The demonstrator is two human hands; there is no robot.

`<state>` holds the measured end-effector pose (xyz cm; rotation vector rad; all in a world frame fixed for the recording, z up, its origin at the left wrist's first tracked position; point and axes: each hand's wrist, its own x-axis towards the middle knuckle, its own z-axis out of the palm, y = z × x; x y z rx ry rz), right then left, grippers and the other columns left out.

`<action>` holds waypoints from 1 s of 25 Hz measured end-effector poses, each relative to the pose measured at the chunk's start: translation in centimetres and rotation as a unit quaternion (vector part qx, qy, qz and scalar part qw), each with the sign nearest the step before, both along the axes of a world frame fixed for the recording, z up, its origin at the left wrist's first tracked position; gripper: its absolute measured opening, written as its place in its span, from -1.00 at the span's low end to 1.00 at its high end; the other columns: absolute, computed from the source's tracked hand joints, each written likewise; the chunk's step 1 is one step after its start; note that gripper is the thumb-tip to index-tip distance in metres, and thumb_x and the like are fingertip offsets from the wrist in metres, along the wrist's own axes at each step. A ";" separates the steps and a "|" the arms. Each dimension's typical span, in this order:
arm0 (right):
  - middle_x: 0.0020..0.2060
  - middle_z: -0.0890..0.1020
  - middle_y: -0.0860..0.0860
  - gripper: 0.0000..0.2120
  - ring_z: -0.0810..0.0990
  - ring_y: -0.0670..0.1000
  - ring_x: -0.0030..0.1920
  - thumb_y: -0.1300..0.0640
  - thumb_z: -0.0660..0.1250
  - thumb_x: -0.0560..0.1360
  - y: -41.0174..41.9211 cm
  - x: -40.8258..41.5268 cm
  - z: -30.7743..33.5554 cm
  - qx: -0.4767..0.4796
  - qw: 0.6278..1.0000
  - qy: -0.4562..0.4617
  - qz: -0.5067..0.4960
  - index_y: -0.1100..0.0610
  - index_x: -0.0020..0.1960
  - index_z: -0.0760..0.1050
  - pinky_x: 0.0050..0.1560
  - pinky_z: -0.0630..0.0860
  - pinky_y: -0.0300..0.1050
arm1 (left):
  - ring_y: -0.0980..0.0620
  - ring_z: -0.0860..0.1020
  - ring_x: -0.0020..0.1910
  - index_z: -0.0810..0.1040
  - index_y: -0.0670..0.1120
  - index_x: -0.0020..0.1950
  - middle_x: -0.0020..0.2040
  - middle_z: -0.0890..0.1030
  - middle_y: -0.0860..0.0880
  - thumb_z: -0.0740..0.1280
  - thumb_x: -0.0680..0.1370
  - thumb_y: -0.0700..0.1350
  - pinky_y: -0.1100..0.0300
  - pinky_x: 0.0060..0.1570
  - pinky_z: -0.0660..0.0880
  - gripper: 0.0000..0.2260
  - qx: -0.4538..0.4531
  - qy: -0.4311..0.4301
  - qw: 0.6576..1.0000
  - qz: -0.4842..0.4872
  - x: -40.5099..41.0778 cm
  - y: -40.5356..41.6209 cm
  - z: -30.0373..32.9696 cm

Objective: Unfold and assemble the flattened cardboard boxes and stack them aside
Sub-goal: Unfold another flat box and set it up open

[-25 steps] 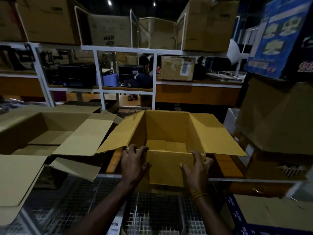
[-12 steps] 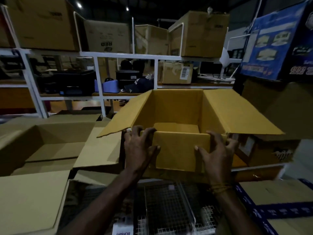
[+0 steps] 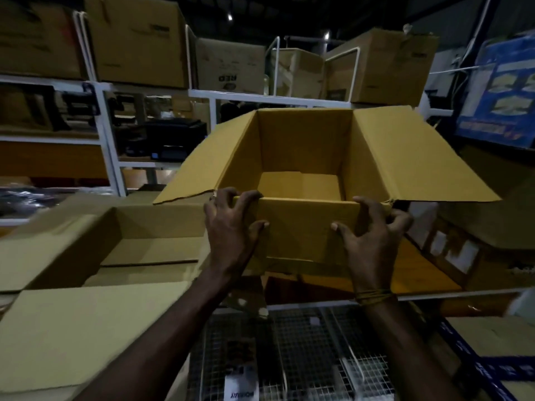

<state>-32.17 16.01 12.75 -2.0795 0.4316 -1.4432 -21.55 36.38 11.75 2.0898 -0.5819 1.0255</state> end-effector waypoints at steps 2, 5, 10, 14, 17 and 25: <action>0.28 0.28 0.18 -0.41 0.39 0.16 0.23 0.16 0.61 0.29 2.3 2.2 0.2 -0.004 1.000 0.003 0.023 -0.03 0.26 0.51 0.09 0.47 -0.09 | -0.18 0.36 0.17 0.43 0.17 0.27 0.28 0.36 -0.09 0.54 0.37 0.04 -0.13 0.03 0.49 -0.47 -0.009 -0.005 1.000 0.027 1.4 2.6 0.0; 0.30 0.28 0.20 -0.43 0.39 0.21 0.27 0.16 0.61 0.30 5.2 5.8 0.2 -0.004 0.999 0.003 0.053 -0.03 0.25 0.53 0.09 0.42 -0.14 | -0.18 0.36 0.18 0.41 0.18 0.26 0.27 0.37 -0.10 0.55 0.36 0.03 -0.15 0.04 0.49 -0.47 -0.015 -0.012 0.998 0.062 3.4 6.0 -0.2; 0.32 0.26 0.18 -0.42 0.38 0.17 0.29 0.16 0.60 0.31 10.5 11.9 0.0 0.008 0.993 -0.002 0.115 -0.06 0.27 0.51 0.11 0.51 -0.08 | -0.13 0.33 0.20 0.46 0.15 0.27 0.27 0.36 -0.09 0.53 0.37 0.03 -0.09 0.05 0.47 -0.49 -0.018 -0.002 0.992 0.128 6.2 12.0 0.1; 0.30 0.26 0.15 -0.42 0.35 0.08 0.26 0.14 0.59 0.33 14.8 15.5 -0.2 0.022 0.986 -0.004 0.167 -0.09 0.28 0.49 0.12 0.49 -0.12 | -0.17 0.33 0.20 0.50 0.08 0.28 0.28 0.38 -0.14 0.55 0.36 -0.01 0.04 0.03 0.37 -0.48 0.002 -0.005 0.985 0.175 7.9 16.8 0.8; 0.32 0.25 0.15 -0.43 0.32 0.06 0.29 0.15 0.59 0.33 18.4 17.2 -0.5 0.029 0.981 -0.001 0.192 -0.08 0.28 0.49 0.03 0.35 -0.39 | -0.19 0.34 0.21 0.50 0.09 0.28 0.28 0.38 -0.15 0.56 0.36 -0.01 0.04 0.05 0.34 -0.48 0.015 -0.004 0.981 0.192 8.6 20.6 0.7; 0.33 0.25 0.14 -0.42 0.33 0.13 0.32 0.13 0.60 0.33 29.2 18.8 -2.9 0.038 0.979 0.024 0.200 -0.13 0.26 0.46 0.20 0.42 -0.11 | -0.22 0.36 0.16 0.53 0.03 0.27 0.25 0.41 -0.17 0.58 0.34 -0.06 0.07 0.02 0.29 -0.47 0.038 0.005 0.978 0.207 9.8 31.4 -1.0</action>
